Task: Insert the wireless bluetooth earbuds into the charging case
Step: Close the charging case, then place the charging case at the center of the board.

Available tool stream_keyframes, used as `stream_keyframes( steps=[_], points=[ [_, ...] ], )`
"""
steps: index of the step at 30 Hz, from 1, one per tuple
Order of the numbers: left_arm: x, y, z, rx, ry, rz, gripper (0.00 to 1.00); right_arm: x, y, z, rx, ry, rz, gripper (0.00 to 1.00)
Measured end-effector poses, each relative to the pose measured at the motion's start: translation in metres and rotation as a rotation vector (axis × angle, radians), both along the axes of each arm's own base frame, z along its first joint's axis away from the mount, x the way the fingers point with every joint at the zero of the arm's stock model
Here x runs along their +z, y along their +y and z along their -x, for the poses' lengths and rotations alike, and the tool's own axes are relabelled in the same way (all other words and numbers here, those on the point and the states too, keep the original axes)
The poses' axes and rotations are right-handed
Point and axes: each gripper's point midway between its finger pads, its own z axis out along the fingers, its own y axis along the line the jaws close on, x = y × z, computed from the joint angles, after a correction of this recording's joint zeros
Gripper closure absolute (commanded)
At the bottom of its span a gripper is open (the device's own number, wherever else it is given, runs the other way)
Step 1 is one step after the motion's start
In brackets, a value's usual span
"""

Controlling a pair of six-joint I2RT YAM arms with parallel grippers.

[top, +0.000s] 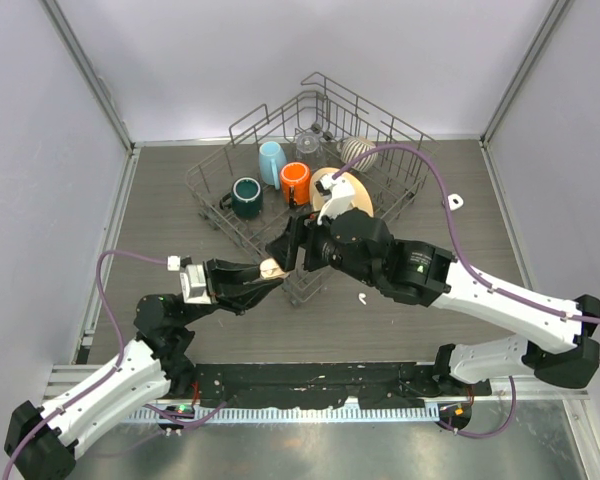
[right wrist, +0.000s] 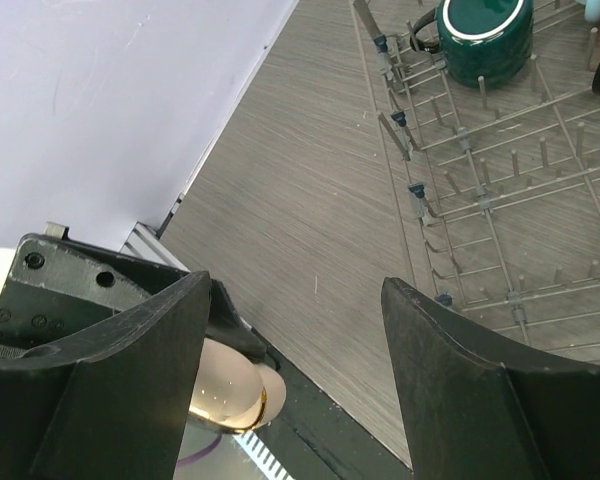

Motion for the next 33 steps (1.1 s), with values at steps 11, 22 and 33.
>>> stream_keyframes(
  steps=[11,22,33],
  points=[
    [-0.002,0.001,-0.003,0.016,0.019,-0.004,1.00,-0.008,-0.007,0.009,0.030,0.011,0.012,0.26],
    [0.002,0.016,0.002,0.058,0.043,0.031,1.00,-0.011,-0.022,0.003,-0.017,-0.013,0.048,0.25],
    [-0.037,0.057,-0.009,0.212,0.560,0.121,1.00,-0.002,-0.107,-0.013,-0.309,-0.043,-0.043,0.25]
  ],
)
